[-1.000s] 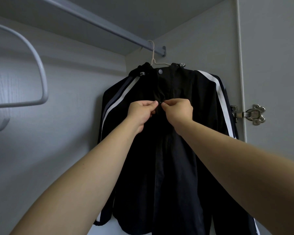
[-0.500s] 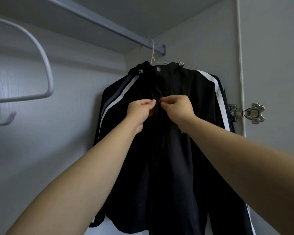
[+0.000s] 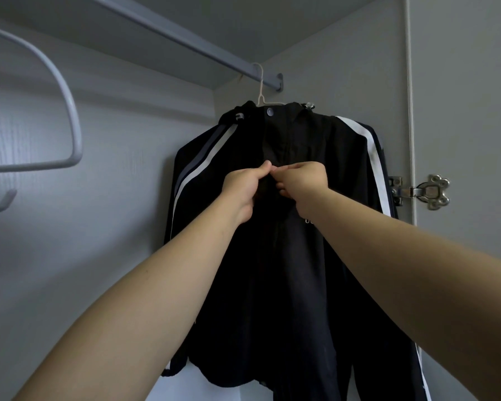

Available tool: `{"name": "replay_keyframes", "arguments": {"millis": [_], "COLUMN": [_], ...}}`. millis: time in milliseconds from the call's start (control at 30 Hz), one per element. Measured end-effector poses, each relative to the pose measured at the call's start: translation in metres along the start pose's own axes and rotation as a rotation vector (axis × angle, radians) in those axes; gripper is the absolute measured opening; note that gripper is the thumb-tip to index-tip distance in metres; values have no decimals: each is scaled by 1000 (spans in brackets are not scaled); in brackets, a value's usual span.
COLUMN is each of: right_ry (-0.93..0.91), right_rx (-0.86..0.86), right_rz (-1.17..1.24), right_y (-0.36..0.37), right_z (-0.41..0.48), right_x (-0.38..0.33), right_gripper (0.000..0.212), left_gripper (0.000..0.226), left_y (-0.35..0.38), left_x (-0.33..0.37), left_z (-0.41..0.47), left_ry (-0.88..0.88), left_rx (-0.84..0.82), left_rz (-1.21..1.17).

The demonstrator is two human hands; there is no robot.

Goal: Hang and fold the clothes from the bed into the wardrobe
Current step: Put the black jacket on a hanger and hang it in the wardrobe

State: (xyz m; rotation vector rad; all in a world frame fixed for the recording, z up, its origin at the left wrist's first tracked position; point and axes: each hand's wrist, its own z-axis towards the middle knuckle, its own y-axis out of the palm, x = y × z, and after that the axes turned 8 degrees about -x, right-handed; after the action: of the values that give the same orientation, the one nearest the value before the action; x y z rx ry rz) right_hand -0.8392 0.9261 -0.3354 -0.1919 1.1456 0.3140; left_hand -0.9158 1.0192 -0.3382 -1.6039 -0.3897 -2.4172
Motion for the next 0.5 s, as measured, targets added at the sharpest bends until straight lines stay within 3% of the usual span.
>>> {"name": "replay_keyframes", "arguments": {"millis": [200, 300, 367, 500], "right_ry": [53, 60, 41, 17], "right_rx": [-7, -35, -28, -42], "right_rz": [38, 37, 10, -99], "right_y": [-1, -1, -2, -5], "right_z": [-8, -9, -10, -28], "right_x": [9, 16, 22, 40], "right_gripper": [13, 15, 17, 19], "left_gripper": [42, 39, 36, 55], "left_y": [-1, 2, 3, 6], "left_x": [-4, -3, -4, -22], "left_z": [5, 9, 10, -1], "left_ry": [-48, -67, -35, 39], "left_rx": [91, 169, 197, 210], "left_rz": [2, 22, 78, 228]}}
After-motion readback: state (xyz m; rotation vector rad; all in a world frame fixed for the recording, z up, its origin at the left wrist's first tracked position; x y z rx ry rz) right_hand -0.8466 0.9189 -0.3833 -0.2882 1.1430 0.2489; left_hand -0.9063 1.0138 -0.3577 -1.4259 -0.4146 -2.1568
